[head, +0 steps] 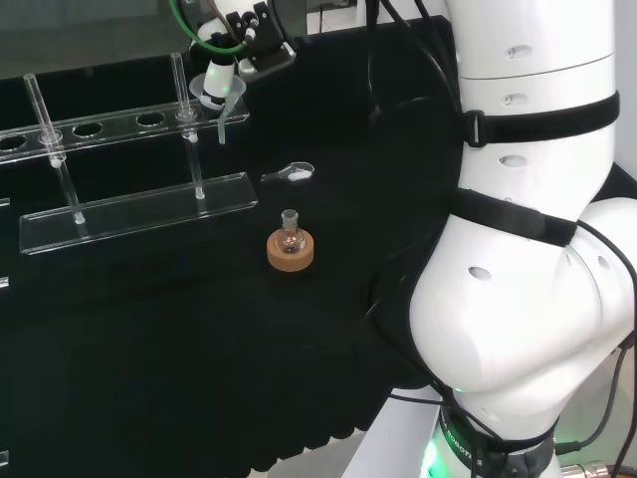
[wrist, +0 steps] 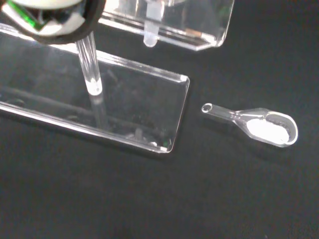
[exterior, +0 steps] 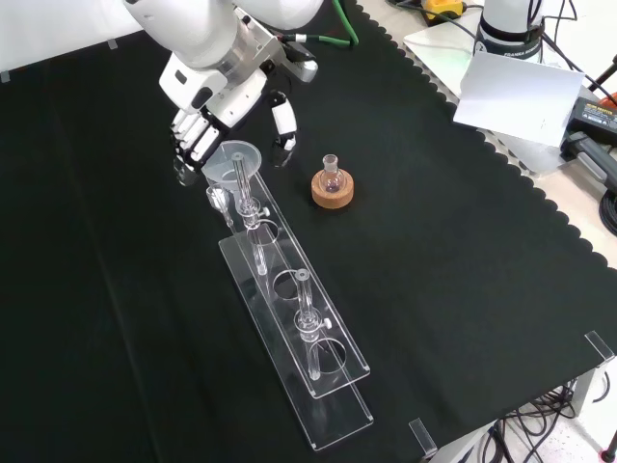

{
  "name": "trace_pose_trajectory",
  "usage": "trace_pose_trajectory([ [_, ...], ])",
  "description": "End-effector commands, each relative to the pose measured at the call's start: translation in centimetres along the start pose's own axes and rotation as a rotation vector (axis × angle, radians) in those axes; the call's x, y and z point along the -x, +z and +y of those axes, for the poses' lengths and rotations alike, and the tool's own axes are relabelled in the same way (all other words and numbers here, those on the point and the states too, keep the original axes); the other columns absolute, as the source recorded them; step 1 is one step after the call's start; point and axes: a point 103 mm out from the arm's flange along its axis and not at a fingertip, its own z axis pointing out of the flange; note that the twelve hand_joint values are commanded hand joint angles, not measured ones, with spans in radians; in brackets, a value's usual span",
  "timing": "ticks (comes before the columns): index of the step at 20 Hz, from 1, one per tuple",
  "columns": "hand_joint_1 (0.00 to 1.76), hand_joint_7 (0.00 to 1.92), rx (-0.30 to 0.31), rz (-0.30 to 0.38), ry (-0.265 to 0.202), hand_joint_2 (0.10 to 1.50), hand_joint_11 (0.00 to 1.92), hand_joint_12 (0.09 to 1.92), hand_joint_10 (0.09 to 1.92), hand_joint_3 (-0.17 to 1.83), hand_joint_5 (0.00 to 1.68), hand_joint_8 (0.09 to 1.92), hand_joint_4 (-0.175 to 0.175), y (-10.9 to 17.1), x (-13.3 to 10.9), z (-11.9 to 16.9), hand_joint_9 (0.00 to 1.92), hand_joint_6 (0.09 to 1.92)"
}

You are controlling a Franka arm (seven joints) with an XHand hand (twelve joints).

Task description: Pick up the funnel from the transparent funnel stand.

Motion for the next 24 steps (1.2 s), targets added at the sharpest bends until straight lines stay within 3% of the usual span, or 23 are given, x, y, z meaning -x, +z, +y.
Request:
trace_pose_trajectory([
  [1,0.80,0.02,-0.003,-0.020,0.011,0.49,0.20,1.55,0.88,0.71,0.13,0.64,0.042,0.0,-1.5,0.5,0.17,0.09],
  [3,0.80,0.04,0.016,-0.012,0.010,0.49,0.21,1.55,0.88,0.71,0.14,0.66,0.041,0.0,-1.9,0.5,0.18,0.09],
  [9,0.78,0.08,0.042,-0.010,0.022,0.51,0.24,1.54,0.84,0.70,0.20,0.68,0.031,0.7,0.5,0.5,0.25,0.09],
  [19,0.76,0.17,0.068,-0.007,0.045,0.55,0.29,1.50,0.76,0.67,0.28,0.70,0.014,0.8,1.0,0.7,0.36,0.09],
  [24,0.78,0.52,0.158,-0.042,0.079,0.61,0.45,1.39,0.61,0.64,0.51,0.71,-0.019,0.7,0.9,0.4,0.69,0.09],
])
